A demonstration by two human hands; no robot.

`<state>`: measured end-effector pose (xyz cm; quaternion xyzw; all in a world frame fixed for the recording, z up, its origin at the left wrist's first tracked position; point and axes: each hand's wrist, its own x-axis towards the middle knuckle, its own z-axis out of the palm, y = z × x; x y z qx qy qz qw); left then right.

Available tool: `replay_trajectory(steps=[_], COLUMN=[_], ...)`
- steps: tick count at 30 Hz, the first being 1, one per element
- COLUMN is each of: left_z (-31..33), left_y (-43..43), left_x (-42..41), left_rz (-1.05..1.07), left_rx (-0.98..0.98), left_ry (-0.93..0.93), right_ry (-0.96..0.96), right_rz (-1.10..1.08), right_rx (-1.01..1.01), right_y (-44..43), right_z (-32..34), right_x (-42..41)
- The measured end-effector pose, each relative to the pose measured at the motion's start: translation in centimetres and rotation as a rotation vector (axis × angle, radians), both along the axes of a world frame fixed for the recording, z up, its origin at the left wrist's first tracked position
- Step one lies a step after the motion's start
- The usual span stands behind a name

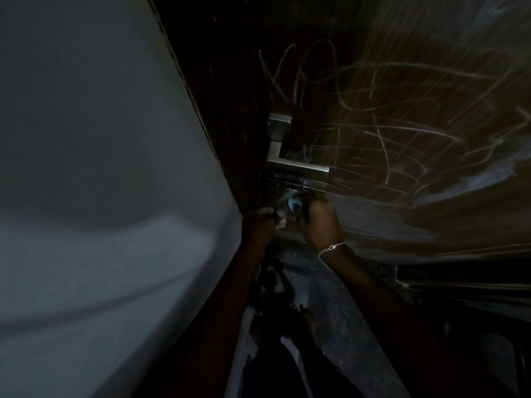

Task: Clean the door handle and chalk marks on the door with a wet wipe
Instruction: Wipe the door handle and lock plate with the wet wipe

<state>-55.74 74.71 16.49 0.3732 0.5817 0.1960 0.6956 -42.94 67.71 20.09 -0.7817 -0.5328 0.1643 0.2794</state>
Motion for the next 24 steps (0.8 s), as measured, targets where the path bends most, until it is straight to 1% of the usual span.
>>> replay_trajectory(steps=[3, 5, 8, 11, 14, 16, 19, 24], left_z=[-0.1, 0.2, 0.2, -0.1, -0.4, -0.5, -0.6, -0.7], left_y=[0.0, 0.0, 0.1, 0.2, 0.5, 0.6, 0.4, 0.4], left_x=[-0.1, -0.1, -0.1, 0.1, 0.3, 0.2, 0.1, 0.0], left_rz=[-0.031, -0.015, -0.053, -0.050, -0.074, -0.048, -0.022, -0.067], left_rx=[0.019, 0.010, 0.029, 0.010, -0.032, -0.050, -0.012, -0.051], left_ry=[0.041, 0.030, 0.069, 0.036, 0.004, 0.004, 0.031, -0.004], right_ry=[-0.033, -0.070, -0.164, -0.279, -0.352, -0.360, -0.344, -0.368], right_rz=[-0.012, 0.042, 0.072, 0.010, -0.042, -0.011, 0.038, -0.056], right_rx=[0.027, -0.018, -0.088, -0.075, -0.094, -0.122, -0.125, -0.080], right_y=[1.6, 2.2, 1.3, 0.8, 1.9, 2.6, 1.9, 1.6], right_z=[0.0, -0.3, -0.6, 0.1, 1.1, 1.1, 0.8, 1.3], right_x=[-0.3, -1.3, -2.2, -1.3, -0.9, -1.3, -1.9, -0.9])
